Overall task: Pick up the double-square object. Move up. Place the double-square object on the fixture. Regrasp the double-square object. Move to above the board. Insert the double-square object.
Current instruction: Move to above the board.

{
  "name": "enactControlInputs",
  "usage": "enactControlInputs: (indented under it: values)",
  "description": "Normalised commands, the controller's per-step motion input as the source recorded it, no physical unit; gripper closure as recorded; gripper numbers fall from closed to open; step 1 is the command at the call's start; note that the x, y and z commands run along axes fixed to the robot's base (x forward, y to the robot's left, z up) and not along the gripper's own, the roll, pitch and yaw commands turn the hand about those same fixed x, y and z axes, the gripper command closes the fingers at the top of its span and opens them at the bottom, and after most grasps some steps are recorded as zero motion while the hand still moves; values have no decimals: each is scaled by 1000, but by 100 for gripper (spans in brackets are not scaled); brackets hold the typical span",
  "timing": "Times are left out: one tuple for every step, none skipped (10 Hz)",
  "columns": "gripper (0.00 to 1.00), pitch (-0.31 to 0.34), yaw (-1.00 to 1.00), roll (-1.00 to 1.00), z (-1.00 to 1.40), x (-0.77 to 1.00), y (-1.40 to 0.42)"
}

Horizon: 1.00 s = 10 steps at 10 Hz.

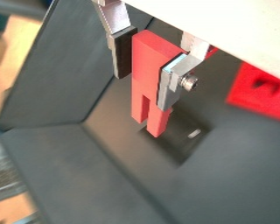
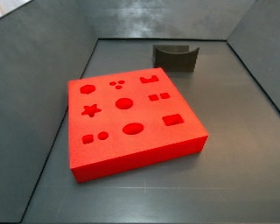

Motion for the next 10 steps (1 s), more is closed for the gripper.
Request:
enactControlInputs:
  values:
    - [100, 28, -98, -1000, 152, -618, -1000]
    - [100, 35, -96, -1000, 152, -630, -1000]
    - [100, 36, -96, -1000, 147, -634, -1000]
    - [100, 34, -88, -1000, 150, -673, -1000]
    - [100, 29, -86, -1000, 150, -688, -1000]
    - [100, 23, -77, -1000, 89, -465, -613]
    - [100, 23, -74, -1000, 41, -291, -354]
    - [100, 16, -37, -706, 27, -149, -154]
    - [100, 5, -32, -554, 13, -113, -104]
    - [100, -10, -18, -320, 7, -74, -56]
